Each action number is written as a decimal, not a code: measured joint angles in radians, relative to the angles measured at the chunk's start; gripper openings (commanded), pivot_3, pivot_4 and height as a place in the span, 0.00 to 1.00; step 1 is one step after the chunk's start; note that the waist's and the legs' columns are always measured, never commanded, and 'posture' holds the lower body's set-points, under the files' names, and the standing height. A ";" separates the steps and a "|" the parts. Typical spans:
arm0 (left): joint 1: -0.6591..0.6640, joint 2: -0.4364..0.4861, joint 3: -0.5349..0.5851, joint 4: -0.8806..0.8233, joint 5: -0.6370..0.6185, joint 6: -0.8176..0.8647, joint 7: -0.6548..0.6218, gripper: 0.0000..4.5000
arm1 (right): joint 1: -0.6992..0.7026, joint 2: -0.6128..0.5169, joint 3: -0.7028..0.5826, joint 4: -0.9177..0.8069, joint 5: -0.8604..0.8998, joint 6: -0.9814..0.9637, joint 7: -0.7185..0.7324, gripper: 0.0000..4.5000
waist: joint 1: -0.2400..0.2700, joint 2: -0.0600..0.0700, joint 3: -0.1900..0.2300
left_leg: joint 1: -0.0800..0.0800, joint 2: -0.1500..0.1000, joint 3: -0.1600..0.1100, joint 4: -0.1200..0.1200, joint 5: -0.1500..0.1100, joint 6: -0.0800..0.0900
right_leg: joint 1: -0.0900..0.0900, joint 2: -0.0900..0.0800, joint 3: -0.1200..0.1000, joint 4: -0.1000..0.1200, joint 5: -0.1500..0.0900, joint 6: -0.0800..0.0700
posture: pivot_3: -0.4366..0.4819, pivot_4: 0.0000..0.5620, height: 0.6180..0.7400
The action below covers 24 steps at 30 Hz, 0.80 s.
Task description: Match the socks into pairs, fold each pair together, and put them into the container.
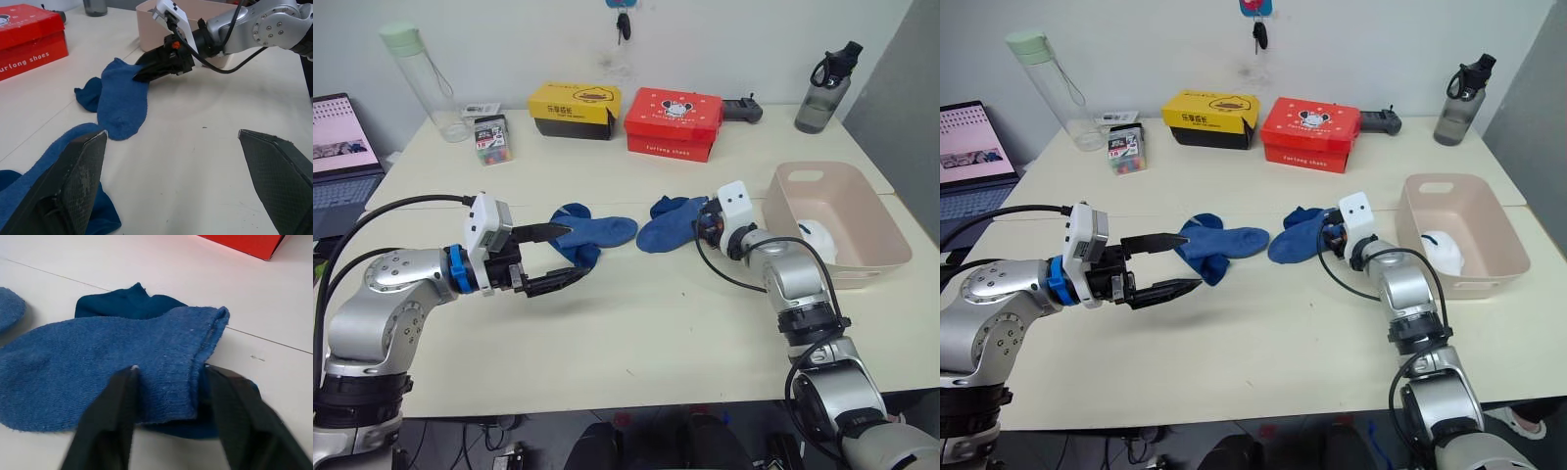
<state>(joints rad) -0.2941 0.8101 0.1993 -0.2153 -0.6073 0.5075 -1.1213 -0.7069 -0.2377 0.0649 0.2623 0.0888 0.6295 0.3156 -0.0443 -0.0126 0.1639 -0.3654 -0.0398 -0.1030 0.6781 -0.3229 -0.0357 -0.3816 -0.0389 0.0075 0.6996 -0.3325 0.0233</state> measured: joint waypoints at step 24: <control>-0.035 0.018 -0.079 -0.027 0.002 0.030 0.020 1.00 | 0.253 -0.033 0.036 -0.487 0.021 0.166 0.003 0.01 | 0.004 0.000 0.000 | -0.001 0.000 0.001 0.000 0.000 0.000 | -0.002 0.000 0.002 0.001 0.000 0.000 | 0.48 0.27 1.00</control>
<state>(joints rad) -0.3295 0.8282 0.1201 -0.2425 -0.6050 0.5375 -1.1009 -0.4537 -0.2704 0.1014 -0.2245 0.1099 0.7957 0.3183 -0.0398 -0.0126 0.1639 -0.3660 -0.0401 -0.1018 0.6777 -0.3230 -0.0355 -0.3837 -0.0385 0.0096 0.7004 -0.3325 0.0233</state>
